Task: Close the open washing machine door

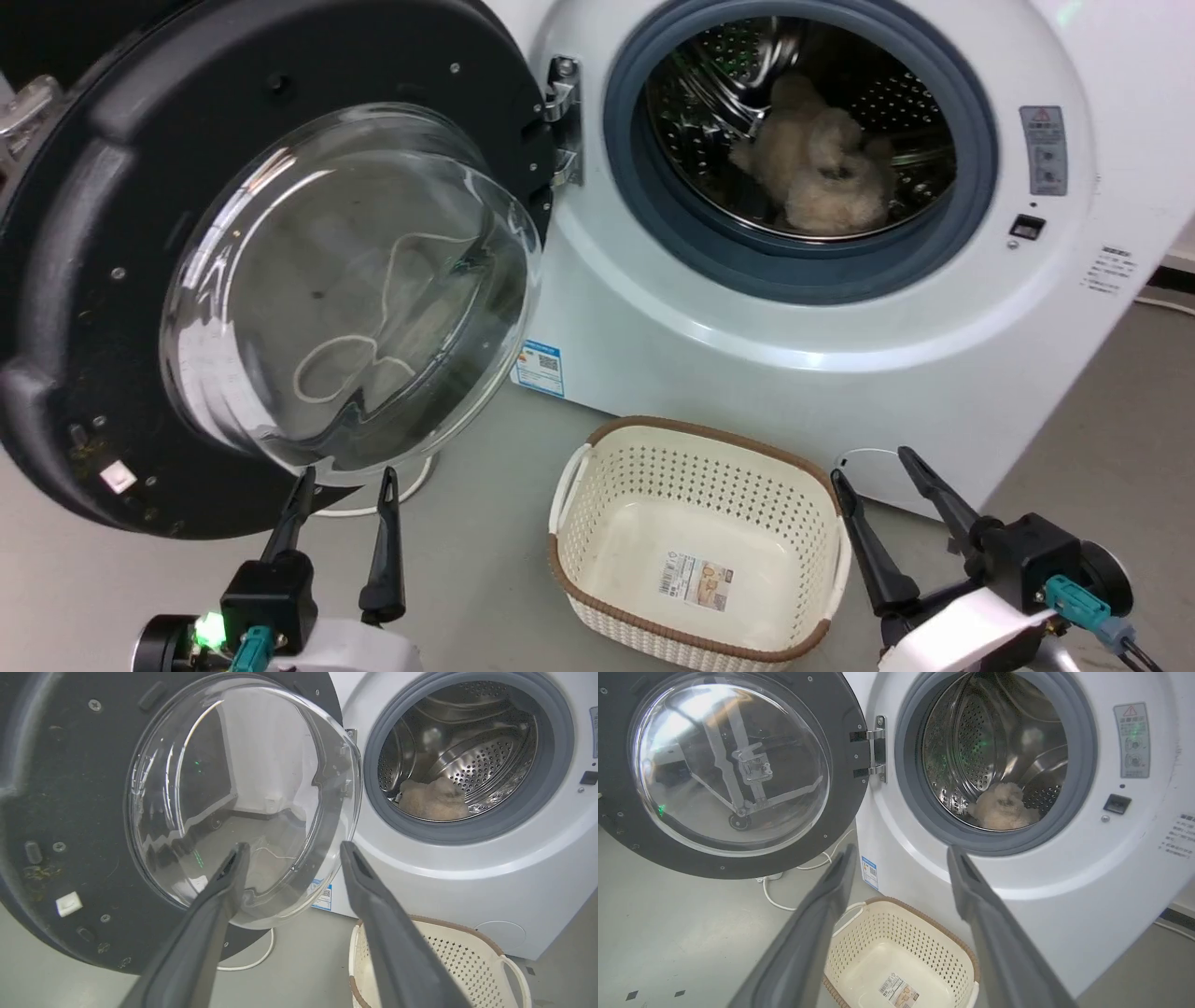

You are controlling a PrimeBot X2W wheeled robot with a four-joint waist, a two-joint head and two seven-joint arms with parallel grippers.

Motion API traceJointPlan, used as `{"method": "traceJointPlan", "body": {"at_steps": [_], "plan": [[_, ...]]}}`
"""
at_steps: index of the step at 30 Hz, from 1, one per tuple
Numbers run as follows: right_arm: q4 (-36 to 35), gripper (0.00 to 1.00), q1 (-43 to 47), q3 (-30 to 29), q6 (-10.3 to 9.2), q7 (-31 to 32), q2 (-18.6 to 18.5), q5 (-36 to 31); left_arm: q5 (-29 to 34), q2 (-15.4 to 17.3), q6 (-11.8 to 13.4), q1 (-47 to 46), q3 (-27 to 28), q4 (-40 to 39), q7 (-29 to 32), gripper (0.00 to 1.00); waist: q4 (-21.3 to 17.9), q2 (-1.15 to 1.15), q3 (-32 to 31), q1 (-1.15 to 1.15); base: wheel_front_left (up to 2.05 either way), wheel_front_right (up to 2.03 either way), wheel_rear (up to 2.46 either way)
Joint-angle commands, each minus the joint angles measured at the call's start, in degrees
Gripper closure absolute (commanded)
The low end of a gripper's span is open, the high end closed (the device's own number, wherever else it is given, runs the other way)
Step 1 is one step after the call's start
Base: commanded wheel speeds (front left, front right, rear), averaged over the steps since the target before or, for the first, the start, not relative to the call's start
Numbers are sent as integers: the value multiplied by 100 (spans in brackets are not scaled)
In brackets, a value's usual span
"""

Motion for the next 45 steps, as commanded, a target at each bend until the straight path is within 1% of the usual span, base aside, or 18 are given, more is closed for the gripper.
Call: {"method": "traceJointPlan", "body": {"at_steps": [1,20,21,38,39,40,41,45], "plan": [[24,0,-85,38,2,-64,-47,51,8,6,33,76,-3,-34,-57,0,28,0,-2,0,-1,-1,-1],[140,0,-114,337,3,-315,-173,311,-3,4,182,248,19,-207,-309,0,536,0,3,0,0,0,0],[154,0,-119,376,3,-351,-190,346,-5,4,196,272,20,-235,-344,0,608,0,4,0,0,0,0],[225,0,-64,607,4,-554,-310,550,-74,9,263,375,50,-337,-548,0,1009,0,-8,0,0,0,0],[227,0,-57,615,4,-566,-317,560,-93,8,266,383,54,-331,-560,13,1035,0,-6,0,0,0,0],[228,0,-48,621,4,-578,-323,571,-108,7,266,391,56,-329,-572,75,1061,0,-3,0,0,0,0],[228,0,-37,627,4,-590,-327,579,-119,7,263,405,46,-334,-584,100,1088,0,1,0,0,0,0],[221,0,16,634,4,-637,-335,607,-127,6,257,386,78,-449,-632,100,1199,0,22,0,0,0,0]]}}
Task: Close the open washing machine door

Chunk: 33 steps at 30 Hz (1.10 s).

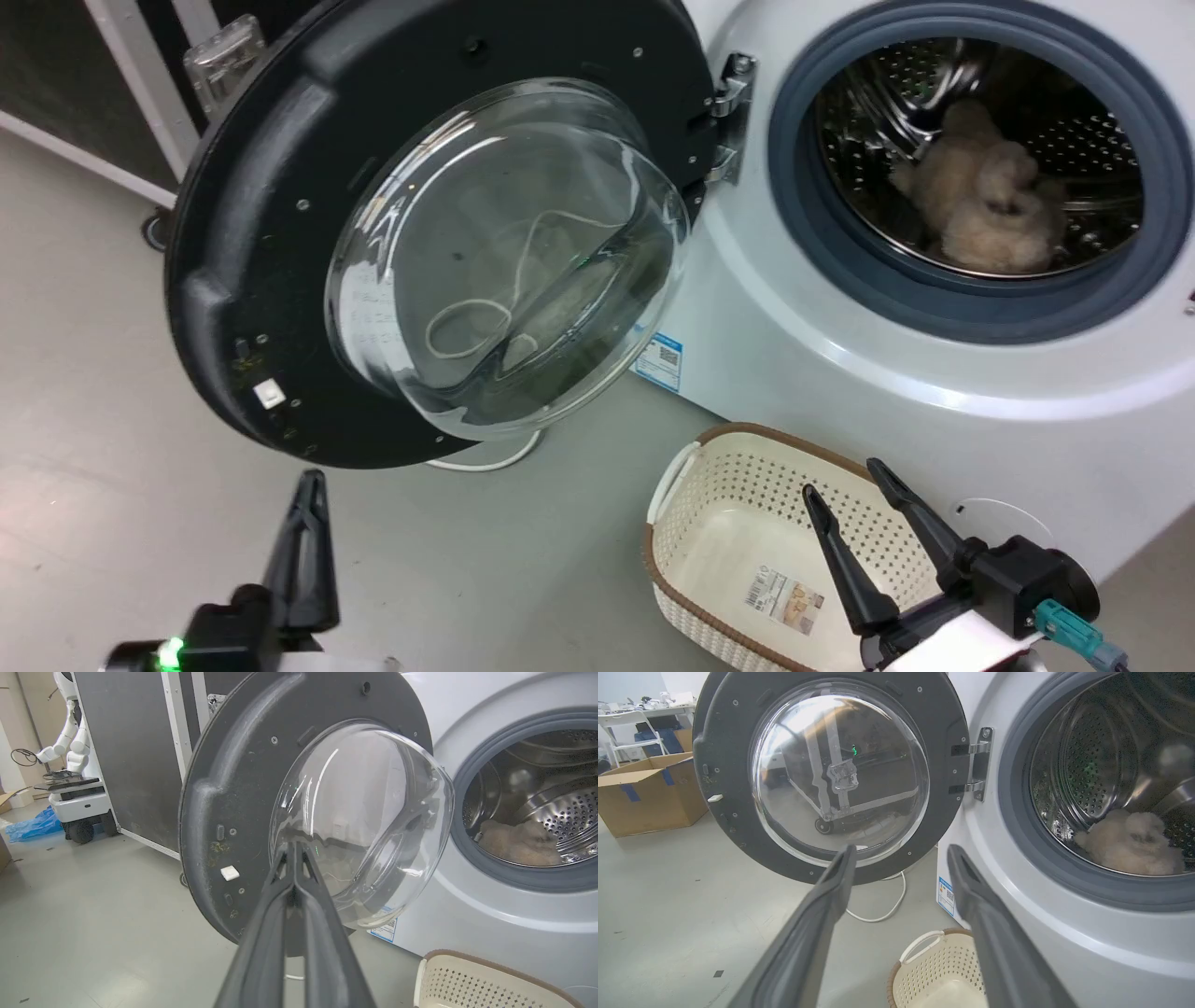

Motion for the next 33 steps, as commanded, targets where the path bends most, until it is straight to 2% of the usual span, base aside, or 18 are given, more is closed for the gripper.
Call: {"method": "traceJointPlan", "body": {"at_steps": [1,6,12,13,16,20,24,26,28,29,33], "plan": [[13,0,60,8,4,-59,-42,63,-34,8,29,13,39,-117,-55,100,54,0,14,0,0,0,0],[-47,0,207,-103,4,-119,-27,71,-477,3,-10,-228,359,-596,-115,100,186,0,65,0,0,0,0],[-174,0,402,-285,4,-191,-30,41,-1272,94,-348,-954,1081,-740,-186,100,269,0,184,0,0,0,0],[-231,0,413,-323,4,-227,-40,49,-1818,341,-433,-1517,1500,-629,-64,100,183,0,285,0,0,0,0],[-262,0,378,-298,4,-263,-71,84,-2541,665,-434,-2196,1929,-273,508,100,85,0,379,0,0,0,0],[-241,0,317,-261,5,-283,-119,161,-3652,1051,-219,-3024,2497,570,1627,100,-88,0,507,0,0,0,0],[-251,0,233,-196,5,-283,-217,201,-4324,1440,85,-3631,2884,1484,2471,100,-272,0,667,0,0,0,0],[-258,0,198,-190,5,-283,-259,220,-4698,1523,185,-3909,3012,1909,2872,100,-342,0,733,0,0,0,0],[-274,0,174,-187,5,-283,-298,237,-5097,1539,383,-4175,3192,2323,3254,100,-399,0,804,0,0,0,0],[-289,0,116,-139,5,-283,-373,256,-5381,1670,582,-4430,3391,2830,3532,100,-499,0,912,0,0,0,0],[-291,0,42,-92,5,-283,-444,292,-5671,1794,618,-4505,3357,3354,4197,100,-613,0,1010,0,0,0,0]]}}
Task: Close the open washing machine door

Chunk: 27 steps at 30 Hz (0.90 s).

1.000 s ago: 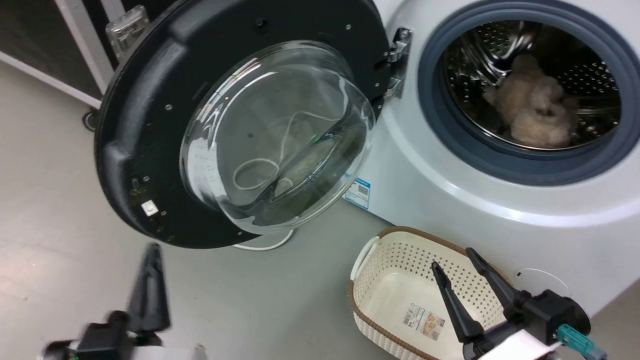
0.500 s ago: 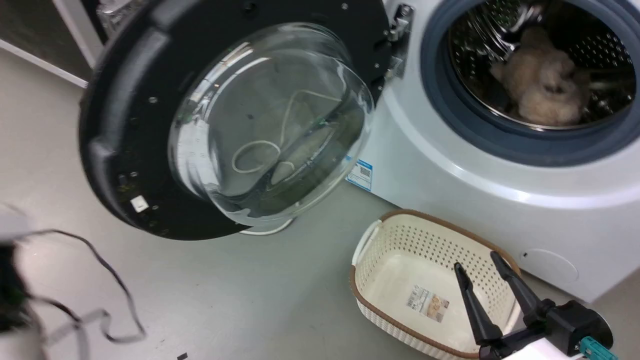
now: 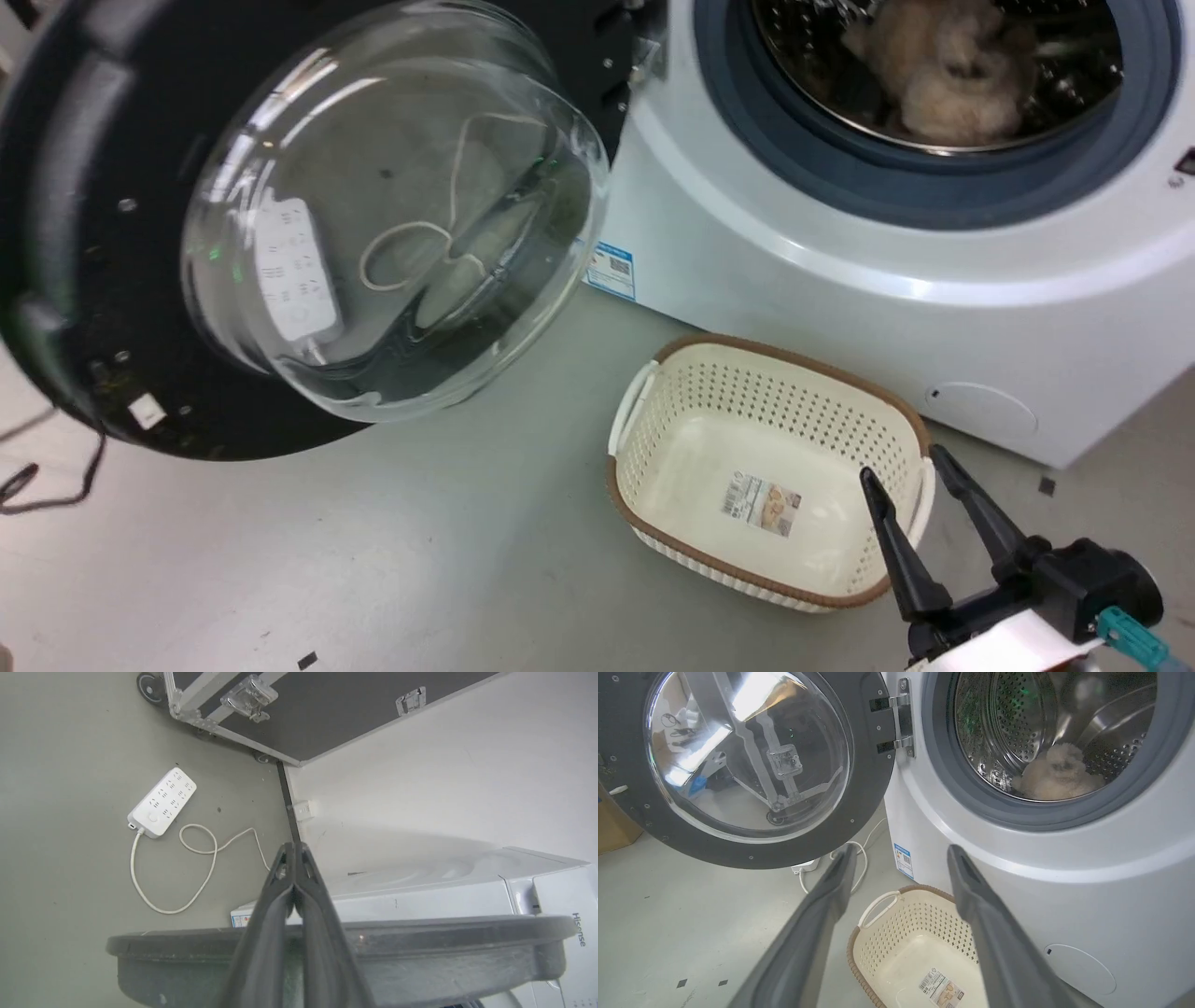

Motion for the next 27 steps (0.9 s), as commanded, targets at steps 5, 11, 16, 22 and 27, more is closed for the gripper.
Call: {"method": "traceJointPlan", "body": {"at_steps": [5,11,16,22,27], "plan": [[-29,0,-96,20,5,-25,-97,71,-374,92,-212,117,-94,174,890,100,-148,0,80,-1,0,0,0],[52,0,-31,33,5,-25,-35,85,-793,20,-380,564,-20,-79,1628,100,-204,0,-124,-1,0,0,0],[117,0,2,-42,5,-25,105,59,-1272,-258,-474,990,29,-569,2302,100,-202,0,-413,-1,0,0,0],[208,0,139,-130,5,-25,323,-19,-1784,-779,-456,1626,-61,-1378,3065,100,-223,0,-856,-1,0,0,0],[233,0,231,-236,5,-25,437,-100,-1883,-1243,-431,2226,-251,-1983,3344,100,-348,0,-1064,-1,0,0,0]]}}
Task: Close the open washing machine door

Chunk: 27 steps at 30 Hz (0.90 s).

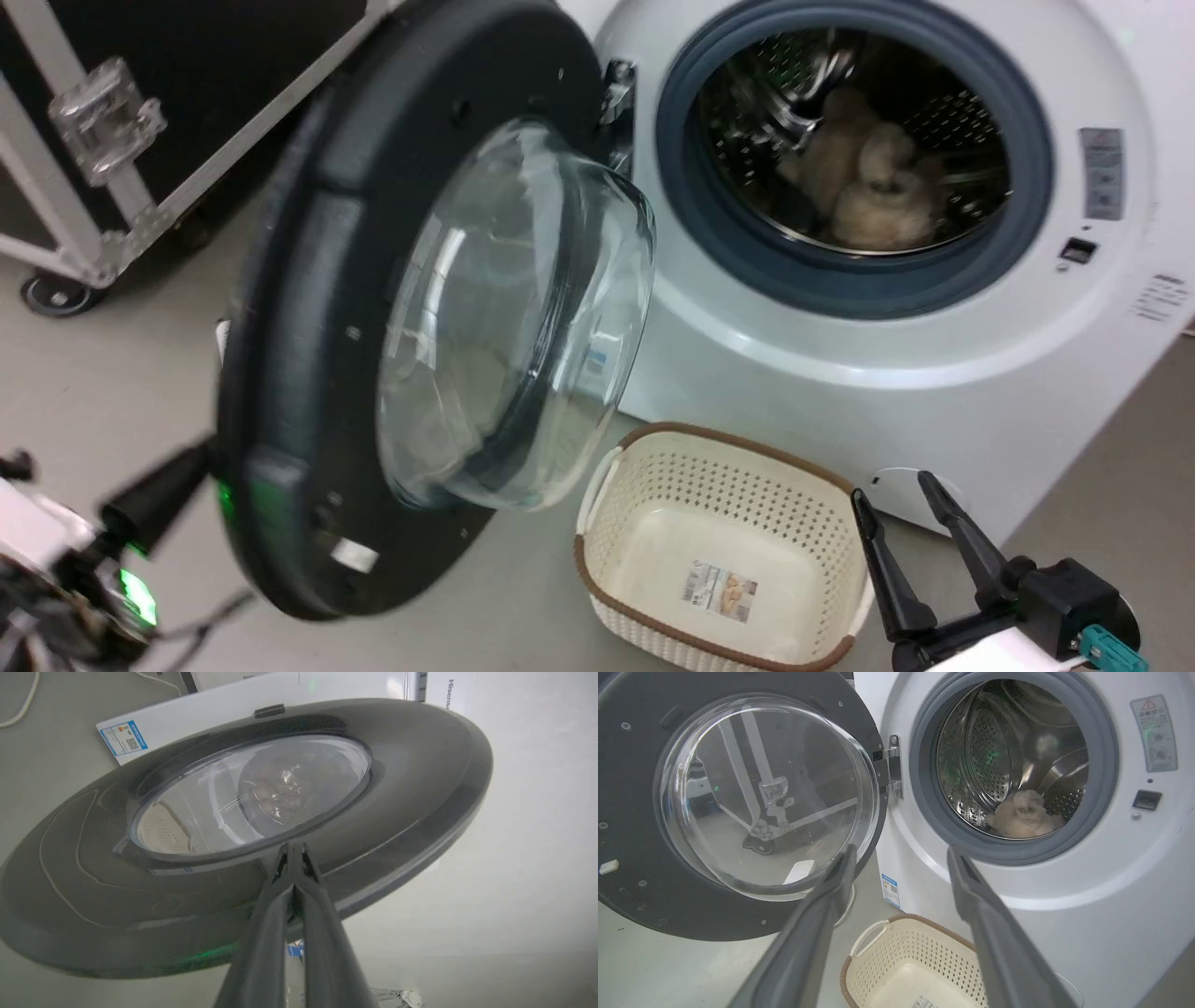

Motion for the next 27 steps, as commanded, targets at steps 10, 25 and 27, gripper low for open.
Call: {"method": "traceJointPlan", "body": {"at_steps": [10,25,27], "plan": [[-8,0,116,-157,5,-25,-16,-127,-713,-671,27,1364,-1053,-1139,-116,100,-803,0,-95,1,0,0,0],[-110,0,-218,-352,5,-25,-249,-11,-2167,-677,-766,1256,-3529,-899,-2508,100,-2798,0,818,1,0,0,0],[-108,0,-274,-373,5,-25,-246,16,-2282,-677,-891,1015,-3673,-735,-2781,100,-3028,0,948,1,0,0,0]]}}
